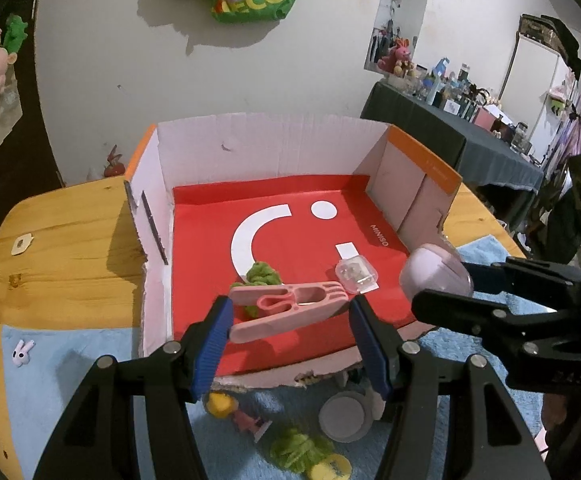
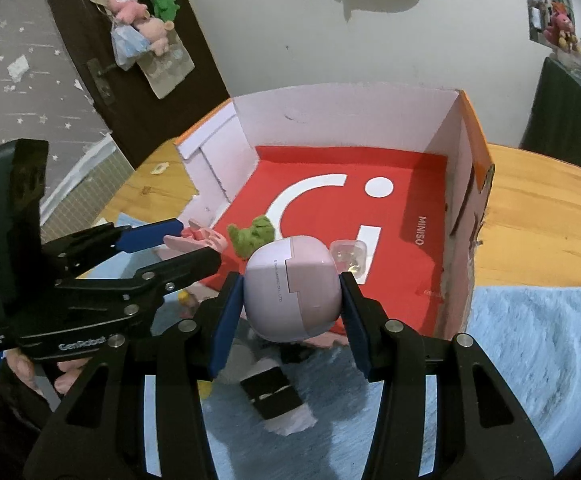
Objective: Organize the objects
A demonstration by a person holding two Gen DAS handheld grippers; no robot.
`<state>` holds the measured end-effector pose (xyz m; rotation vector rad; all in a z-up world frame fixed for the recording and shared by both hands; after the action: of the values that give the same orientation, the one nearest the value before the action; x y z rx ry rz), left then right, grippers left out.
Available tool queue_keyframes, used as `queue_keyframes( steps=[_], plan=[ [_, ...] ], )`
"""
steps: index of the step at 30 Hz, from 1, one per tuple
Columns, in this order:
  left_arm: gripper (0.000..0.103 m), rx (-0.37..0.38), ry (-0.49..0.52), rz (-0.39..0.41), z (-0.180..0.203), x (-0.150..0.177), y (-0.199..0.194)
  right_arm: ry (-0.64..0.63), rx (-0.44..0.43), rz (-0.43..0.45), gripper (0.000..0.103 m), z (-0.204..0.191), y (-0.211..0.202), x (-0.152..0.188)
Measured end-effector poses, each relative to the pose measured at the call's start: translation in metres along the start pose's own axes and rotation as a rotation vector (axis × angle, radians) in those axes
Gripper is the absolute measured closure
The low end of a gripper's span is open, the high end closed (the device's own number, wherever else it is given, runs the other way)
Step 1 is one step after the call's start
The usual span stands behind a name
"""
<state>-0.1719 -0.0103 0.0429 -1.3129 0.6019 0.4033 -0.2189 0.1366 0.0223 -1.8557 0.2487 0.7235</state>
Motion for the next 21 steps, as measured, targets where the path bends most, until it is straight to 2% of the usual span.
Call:
queue_keyframes(
  steps=[14,18,21],
  plan=[
    [0.041,-0.011,0.024,-0.104,-0.008,0.007,0.027,-0.013,0.052,-0.135,0.057,0.017,0.039,0.003],
    [0.041,-0.015,0.038,-0.128,-0.010,0.009,0.032,-0.034,0.096,-0.170,0.057,0.019,0.045,0.005],
    [0.041,-0.015,0.047,-0.161,-0.012,0.011,0.038,-0.037,0.091,-0.196,0.057,0.019,0.049,0.005]
  ],
)
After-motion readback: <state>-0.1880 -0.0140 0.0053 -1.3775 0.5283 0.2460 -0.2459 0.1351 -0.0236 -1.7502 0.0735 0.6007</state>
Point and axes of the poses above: each gripper's, at about its wrist camera, not at the fingertips, and y roughly the way its jaws point, z to its right, x to its underside, the point moved 7 cm from there along y, roughly the way its jaws point, and after that the axes turned 4 degrees about -z, right-handed, at the moved point
